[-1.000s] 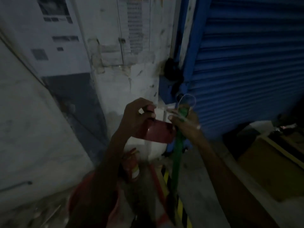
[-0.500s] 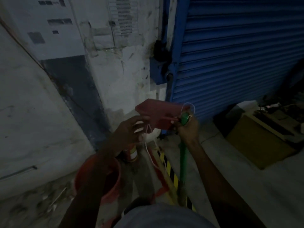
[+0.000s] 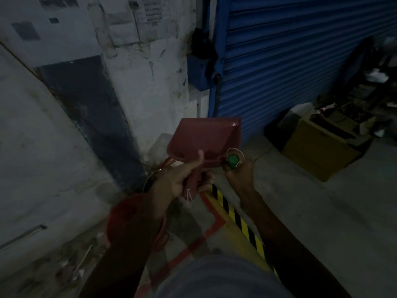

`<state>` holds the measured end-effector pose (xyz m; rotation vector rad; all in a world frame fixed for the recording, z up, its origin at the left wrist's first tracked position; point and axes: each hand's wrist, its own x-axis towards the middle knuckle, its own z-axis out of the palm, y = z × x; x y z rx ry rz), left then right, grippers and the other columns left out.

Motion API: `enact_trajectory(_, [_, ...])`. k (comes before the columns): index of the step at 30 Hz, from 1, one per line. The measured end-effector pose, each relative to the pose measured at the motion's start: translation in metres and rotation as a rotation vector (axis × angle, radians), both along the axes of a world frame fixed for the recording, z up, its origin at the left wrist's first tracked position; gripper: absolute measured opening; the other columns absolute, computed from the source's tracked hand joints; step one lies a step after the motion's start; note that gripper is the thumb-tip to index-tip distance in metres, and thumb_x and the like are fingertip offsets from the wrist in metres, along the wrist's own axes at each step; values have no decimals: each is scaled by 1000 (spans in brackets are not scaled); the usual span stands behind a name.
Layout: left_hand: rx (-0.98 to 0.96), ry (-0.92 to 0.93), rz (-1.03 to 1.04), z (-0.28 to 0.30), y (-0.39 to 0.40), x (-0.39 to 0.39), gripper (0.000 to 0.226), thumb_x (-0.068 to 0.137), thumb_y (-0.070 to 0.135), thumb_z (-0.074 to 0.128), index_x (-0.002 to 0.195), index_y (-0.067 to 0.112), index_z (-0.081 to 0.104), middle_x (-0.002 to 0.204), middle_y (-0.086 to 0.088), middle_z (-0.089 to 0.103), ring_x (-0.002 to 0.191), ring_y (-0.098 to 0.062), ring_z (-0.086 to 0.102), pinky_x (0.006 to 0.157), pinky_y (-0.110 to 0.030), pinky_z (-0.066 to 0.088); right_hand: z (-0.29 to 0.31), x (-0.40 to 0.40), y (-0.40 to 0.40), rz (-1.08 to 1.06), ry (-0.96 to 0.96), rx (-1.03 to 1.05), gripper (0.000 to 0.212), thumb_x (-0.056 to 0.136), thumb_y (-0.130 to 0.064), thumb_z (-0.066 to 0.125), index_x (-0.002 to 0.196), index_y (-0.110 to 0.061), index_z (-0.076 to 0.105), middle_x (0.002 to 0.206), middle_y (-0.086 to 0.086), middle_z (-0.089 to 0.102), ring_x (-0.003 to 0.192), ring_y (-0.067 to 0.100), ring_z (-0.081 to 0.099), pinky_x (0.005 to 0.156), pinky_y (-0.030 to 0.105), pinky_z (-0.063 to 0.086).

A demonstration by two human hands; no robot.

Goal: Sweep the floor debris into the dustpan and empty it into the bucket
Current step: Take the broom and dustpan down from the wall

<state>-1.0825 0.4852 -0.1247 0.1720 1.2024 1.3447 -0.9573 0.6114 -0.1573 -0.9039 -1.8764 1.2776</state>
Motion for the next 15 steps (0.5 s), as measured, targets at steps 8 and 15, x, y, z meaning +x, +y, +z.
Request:
enact_trajectory(8, [-3, 112, -83, -26, -49, -8, 34, 97, 38, 61, 76, 12, 53, 46, 8, 36, 33, -3, 27, 35, -18, 25, 3, 7, -80, -128, 101, 209, 29, 74, -21, 70, 102, -20, 66, 99, -9, 68, 90, -13, 61, 80, 12, 50])
enact_trajectory(15, [-27, 97, -108, -58, -66, 3, 36, 90, 46, 68, 71, 18, 55, 49, 7, 37, 36, -4, 29, 37, -19, 25, -3, 40, -110, -435, 96, 207, 39, 78, 3, 79, 85, -30, 59, 96, 8, 71, 91, 10, 68, 79, 29, 52])
